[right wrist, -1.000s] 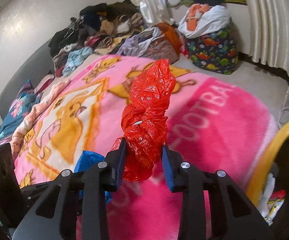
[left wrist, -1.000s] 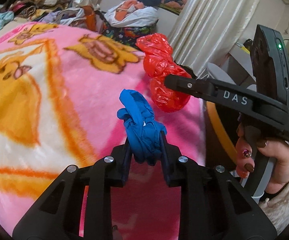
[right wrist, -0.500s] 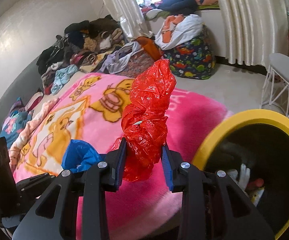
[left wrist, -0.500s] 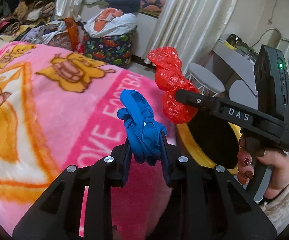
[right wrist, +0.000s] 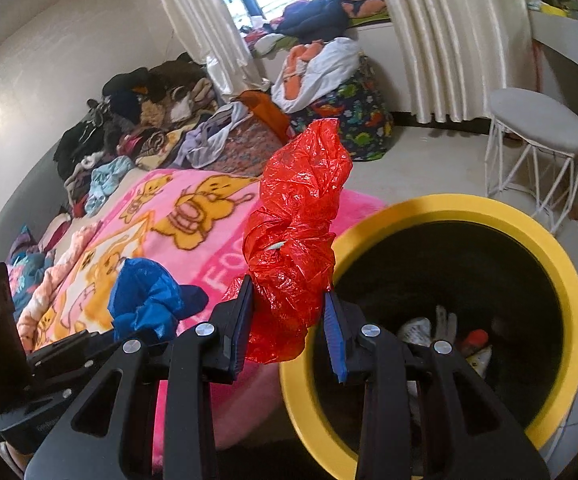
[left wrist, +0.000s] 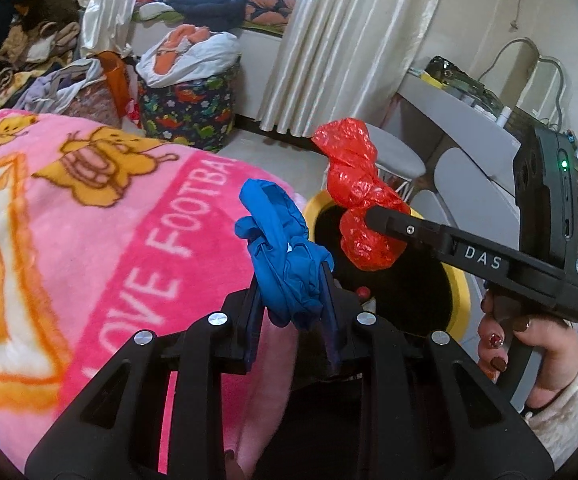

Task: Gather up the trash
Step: 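Carry the blue cloth and red wrapper in both grippers over the bin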

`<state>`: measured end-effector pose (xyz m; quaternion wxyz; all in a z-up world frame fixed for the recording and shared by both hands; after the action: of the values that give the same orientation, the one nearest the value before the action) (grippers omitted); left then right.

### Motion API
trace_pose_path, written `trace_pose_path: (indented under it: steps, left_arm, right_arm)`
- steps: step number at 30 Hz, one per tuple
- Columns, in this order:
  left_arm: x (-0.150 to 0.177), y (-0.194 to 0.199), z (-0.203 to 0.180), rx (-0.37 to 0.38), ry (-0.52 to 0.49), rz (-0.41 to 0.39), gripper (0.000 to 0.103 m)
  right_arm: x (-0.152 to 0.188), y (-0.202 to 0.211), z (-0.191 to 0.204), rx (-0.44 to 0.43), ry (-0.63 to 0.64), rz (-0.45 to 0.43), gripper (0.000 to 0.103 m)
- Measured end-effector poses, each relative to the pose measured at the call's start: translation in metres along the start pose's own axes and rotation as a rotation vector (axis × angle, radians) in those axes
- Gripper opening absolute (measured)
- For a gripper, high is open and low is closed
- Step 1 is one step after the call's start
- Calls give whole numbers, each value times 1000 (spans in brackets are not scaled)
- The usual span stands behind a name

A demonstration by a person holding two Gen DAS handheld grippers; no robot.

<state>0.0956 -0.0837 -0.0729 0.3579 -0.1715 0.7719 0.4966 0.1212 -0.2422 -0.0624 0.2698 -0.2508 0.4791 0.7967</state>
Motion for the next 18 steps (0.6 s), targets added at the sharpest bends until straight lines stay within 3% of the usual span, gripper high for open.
trace_pose_path:
  steps: [18]
  left_arm:
    - [-15,-30,-51,66,-86,14,19]
  right_arm:
    - [21,33,-66,110,-135,-13,31]
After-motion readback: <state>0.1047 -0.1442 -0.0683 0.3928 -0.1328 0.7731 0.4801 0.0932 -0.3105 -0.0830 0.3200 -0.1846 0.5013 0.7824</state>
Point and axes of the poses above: each gripper's, at about its wrist camera, not at the fingertips, and y roughly against the way its jaws point, z to its left, x to its underside, the point moved 2 cm from there along -y, roughly the way its jaws point, and after that the axes turned 3 degrees about -y, right-handed, at the moved point
